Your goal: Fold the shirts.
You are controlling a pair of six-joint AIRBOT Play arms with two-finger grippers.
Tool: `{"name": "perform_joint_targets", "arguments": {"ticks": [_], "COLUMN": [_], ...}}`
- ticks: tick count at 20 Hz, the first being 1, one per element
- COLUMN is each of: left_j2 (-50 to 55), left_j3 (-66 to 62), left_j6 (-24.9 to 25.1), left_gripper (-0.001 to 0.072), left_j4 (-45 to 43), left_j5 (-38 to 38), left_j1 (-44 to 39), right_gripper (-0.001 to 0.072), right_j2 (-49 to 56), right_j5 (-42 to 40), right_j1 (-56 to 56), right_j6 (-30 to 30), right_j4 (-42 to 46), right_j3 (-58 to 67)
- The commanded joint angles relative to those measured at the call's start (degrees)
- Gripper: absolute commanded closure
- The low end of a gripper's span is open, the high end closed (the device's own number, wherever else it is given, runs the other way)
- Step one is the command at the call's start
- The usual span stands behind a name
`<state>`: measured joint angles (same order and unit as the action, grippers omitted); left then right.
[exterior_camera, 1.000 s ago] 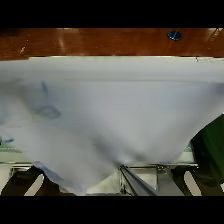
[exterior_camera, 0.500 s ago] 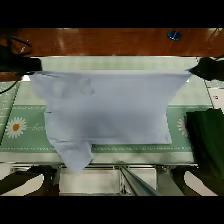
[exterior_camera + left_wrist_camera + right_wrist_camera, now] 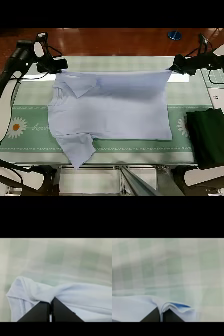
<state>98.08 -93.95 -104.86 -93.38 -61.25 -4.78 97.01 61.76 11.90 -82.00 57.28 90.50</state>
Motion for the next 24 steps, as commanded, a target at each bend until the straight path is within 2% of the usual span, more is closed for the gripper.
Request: {"name": "perform_joint_targets", "arguments": {"ticks": [1,4,9,16,19,20,21,22,23,24], "left_j2": [0.68,0.81,2.21,2.32,2.36,2.45,2.45,2.45,2.43,2.36], "left_j3": [-2.86,-1.7,4.33,4.63,5.57,5.95,6.23,6.27,6.23,6.23], "left_j6": [6.49,13.14,17.53,17.66,17.64,16.9,15.74,15.26,15.17,14.73], "left_gripper": [0.0688,0.0688,0.0688,0.0688,0.0687,0.0671,0.0496,0.027,0.0199,0.0199], "left_j4": [1.97,3.76,4.92,5.51,8.31,9.33,9.66,9.66,9.35,9.33], "left_j5": [-6.45,-16.87,-22.53,-24.96,-26.25,-26.62,-26.69,-27.23,-28.13,-29.68], "left_j1": [1.51,2.69,2.95,4.02,4.04,4.02,4.02,4.02,4.04,4.17], "right_gripper": [0.069,0.069,0.069,0.069,0.0689,0.0612,0.0425,0.0291,0.0291,0.0292], "right_j2": [1.53,1.27,1.27,1.29,1.29,1.29,1.29,1.27,1.27,1.05], "right_j5": [8.44,16.83,17.0,16.55,17.07,17.22,17.75,18.78,20.61,22.49], "right_j1": [0.74,0.13,-1.42,-1.49,-1.49,-1.49,-1.49,-1.77,-2.12,-2.29], "right_j6": [2.49,2.8,2.8,1.84,1.01,0.81,0.72,0.83,1.09,0.96], "right_j4": [2.03,9.77,11.56,13.62,13.16,12.55,11.74,11.87,12.57,13.4], "right_j3": [2.69,0.76,-9.03,-10.4,-10.4,-10.4,-10.4,-10.4,-10.4,-10.4]}}
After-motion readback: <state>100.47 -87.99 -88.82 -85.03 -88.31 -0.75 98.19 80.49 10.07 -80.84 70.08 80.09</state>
